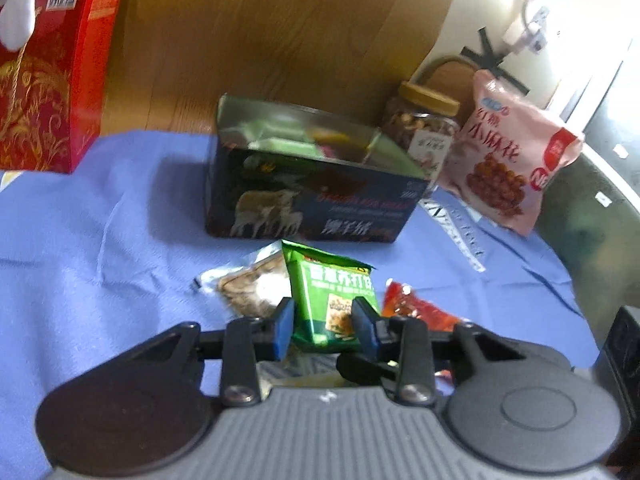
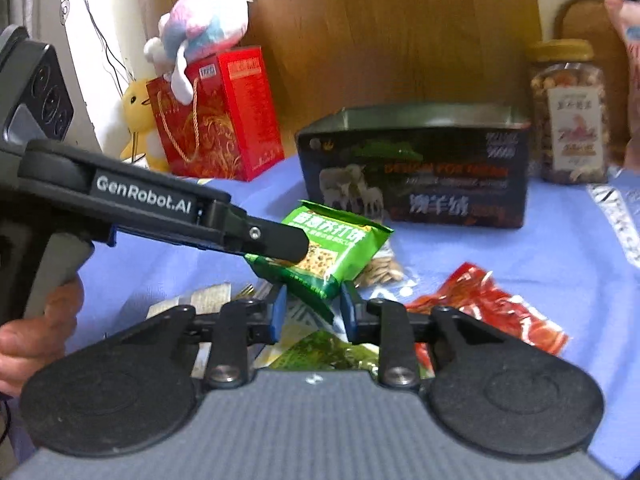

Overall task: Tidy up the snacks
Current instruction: 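Grasp the green cracker bag with the left gripper, then lower the green cracker bag into the tin and release it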

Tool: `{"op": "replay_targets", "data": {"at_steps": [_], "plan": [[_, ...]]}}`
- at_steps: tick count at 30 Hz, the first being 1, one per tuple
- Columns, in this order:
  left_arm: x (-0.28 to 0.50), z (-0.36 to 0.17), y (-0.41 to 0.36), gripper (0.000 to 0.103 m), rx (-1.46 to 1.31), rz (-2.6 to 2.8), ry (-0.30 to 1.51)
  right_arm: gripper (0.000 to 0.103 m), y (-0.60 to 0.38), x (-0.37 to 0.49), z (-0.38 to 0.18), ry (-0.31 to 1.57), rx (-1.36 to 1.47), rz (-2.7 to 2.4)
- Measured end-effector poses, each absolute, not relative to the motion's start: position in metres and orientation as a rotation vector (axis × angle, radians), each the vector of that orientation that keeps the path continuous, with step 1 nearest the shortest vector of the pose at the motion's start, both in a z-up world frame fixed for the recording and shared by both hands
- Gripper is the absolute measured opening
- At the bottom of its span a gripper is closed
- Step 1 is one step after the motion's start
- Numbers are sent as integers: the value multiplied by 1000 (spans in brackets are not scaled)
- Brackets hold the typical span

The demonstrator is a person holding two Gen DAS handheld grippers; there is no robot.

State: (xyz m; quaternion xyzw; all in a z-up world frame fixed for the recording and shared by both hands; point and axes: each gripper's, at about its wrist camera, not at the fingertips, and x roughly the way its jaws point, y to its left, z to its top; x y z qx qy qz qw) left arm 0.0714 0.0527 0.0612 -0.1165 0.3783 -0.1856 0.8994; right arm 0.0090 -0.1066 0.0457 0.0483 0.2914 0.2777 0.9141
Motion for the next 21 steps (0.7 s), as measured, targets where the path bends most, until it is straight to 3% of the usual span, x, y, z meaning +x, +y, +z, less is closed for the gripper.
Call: {"op": "replay_targets", "data": {"at_steps": [12,21], "plan": [[89,83,40,31,-256,-408,723,31,-118,22,56,522,122,522],[152,121,52,32,-236,-304,639,31,-101,88,89,445,82,536]]}}
